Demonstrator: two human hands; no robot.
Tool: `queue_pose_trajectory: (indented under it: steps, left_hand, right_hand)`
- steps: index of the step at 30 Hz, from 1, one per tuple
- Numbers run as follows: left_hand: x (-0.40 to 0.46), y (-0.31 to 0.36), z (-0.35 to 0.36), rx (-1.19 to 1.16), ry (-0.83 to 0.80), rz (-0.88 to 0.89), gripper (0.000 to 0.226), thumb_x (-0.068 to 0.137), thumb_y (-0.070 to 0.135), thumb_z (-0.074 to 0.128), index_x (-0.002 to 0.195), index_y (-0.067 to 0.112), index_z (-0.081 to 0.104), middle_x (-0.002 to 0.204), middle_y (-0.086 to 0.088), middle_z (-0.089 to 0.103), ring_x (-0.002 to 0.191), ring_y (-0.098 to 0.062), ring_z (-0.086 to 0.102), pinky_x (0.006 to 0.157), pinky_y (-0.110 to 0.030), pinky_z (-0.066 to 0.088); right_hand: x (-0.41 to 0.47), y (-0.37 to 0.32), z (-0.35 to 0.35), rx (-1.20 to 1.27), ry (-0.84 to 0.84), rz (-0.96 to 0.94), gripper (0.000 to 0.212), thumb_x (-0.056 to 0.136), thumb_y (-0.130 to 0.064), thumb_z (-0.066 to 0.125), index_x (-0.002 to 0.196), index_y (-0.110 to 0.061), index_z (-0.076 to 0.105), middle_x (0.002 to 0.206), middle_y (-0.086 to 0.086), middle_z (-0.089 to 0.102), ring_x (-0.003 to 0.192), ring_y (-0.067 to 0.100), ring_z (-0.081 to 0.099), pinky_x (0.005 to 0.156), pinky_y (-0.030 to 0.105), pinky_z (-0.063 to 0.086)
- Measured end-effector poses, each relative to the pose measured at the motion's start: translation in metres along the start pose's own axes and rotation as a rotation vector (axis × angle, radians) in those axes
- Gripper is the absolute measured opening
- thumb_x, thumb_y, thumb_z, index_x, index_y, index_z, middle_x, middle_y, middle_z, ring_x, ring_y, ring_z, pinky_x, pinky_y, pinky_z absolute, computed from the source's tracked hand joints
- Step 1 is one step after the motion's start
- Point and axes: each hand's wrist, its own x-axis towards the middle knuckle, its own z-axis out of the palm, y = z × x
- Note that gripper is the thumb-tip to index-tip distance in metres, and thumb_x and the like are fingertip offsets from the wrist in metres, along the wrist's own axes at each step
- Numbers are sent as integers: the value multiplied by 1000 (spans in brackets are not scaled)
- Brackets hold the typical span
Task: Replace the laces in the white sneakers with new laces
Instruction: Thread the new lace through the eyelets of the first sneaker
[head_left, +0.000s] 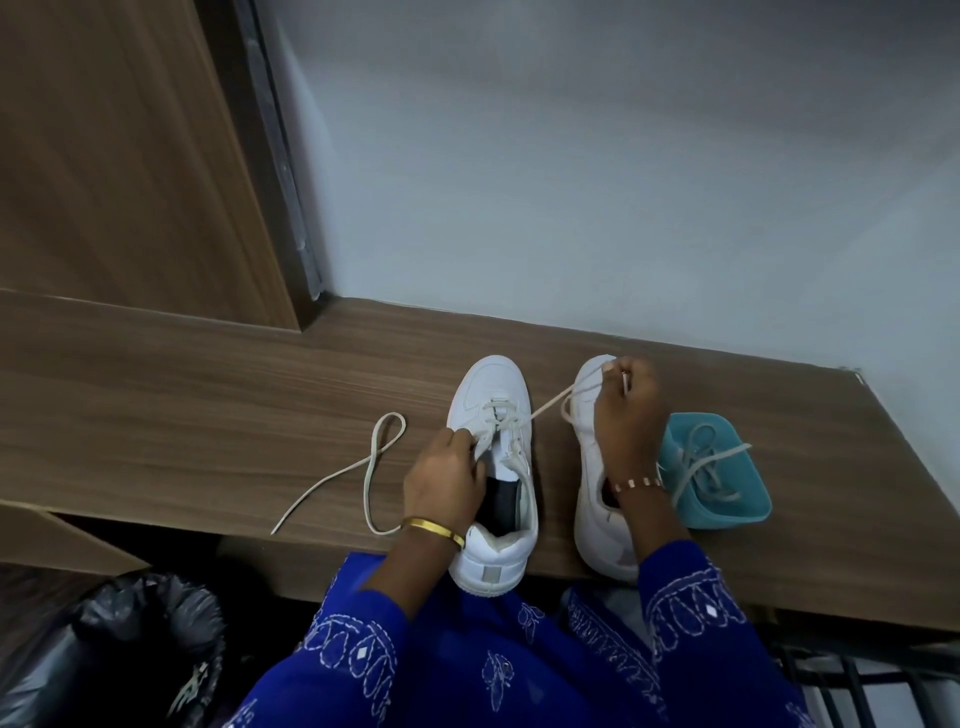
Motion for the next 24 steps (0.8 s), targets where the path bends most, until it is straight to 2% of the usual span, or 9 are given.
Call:
queue_pose_trajectory:
  steps: [3,6,9,12,14,18,20,22,24]
  left_hand:
    - [1,0,0,8,1,-4,21,88,17,51,103,5,58,101,-13,60,92,-31,57,63,-31,33]
    - [-1,-1,-3,-9,10,-9,24,88,19,52,107,7,60,99,-11,63,89,-32,59,62,-31,34]
    - [-2,-3,-6,-50,29,52,18,82,21,65,97,9,64,79,-9,67,67,-32,64,50,-30,38]
    - [-1,-7,-5,-26,83,153,21,81,34,62,82,13,64,63,-2,63,48,-23,60,36,-24,37]
    - [0,-9,-4,-14,110,198,31,83,39,48,81,14,65,65,-1,63,49,-21,59,36,-23,37]
    - [0,-12,0,-147,114,159,37,84,42,45,86,13,68,71,-3,65,59,-21,62,45,-28,46]
    - [-1,-12,0,-241,93,87,37,85,43,46,89,14,69,75,-4,66,64,-21,62,54,-28,46]
    - [-2,-11,-3,-303,78,17,36,86,40,47,94,14,71,80,-7,66,71,-23,62,60,-28,43]
    - [0,-11,-5,-328,69,-39,33,90,35,49,98,13,71,85,-9,67,77,-24,62,64,-27,40]
  right_hand:
    - [-8,-1,3,27,22,26,19,95,-10,45,96,2,59,69,-3,49,56,0,40,49,20,24]
    - [-15,-1,7,88,-59,71,14,92,-10,51,105,-6,56,57,-9,43,51,2,41,46,13,32]
    - [-20,-2,8,140,-246,96,11,90,-14,48,100,-14,52,58,-5,44,50,8,41,49,19,34]
    - [-31,-1,14,183,-402,93,31,81,-24,35,89,-10,61,77,-1,58,66,7,49,62,20,39]
    - [-39,2,19,147,-462,57,32,88,-12,36,99,-5,65,89,3,63,75,10,54,69,20,42]
    - [-53,10,27,104,-571,2,39,88,0,34,118,-7,59,76,-7,56,65,-2,49,65,9,39]
    - [-56,14,31,117,-558,45,36,88,6,35,113,-5,58,72,-8,59,56,0,52,61,12,41]
    - [-54,14,31,151,-546,108,26,88,9,38,98,-1,59,75,-10,61,51,-4,54,55,10,42]
    - [-54,13,30,181,-553,135,25,88,8,42,83,-10,58,74,-3,63,50,-5,55,51,9,43]
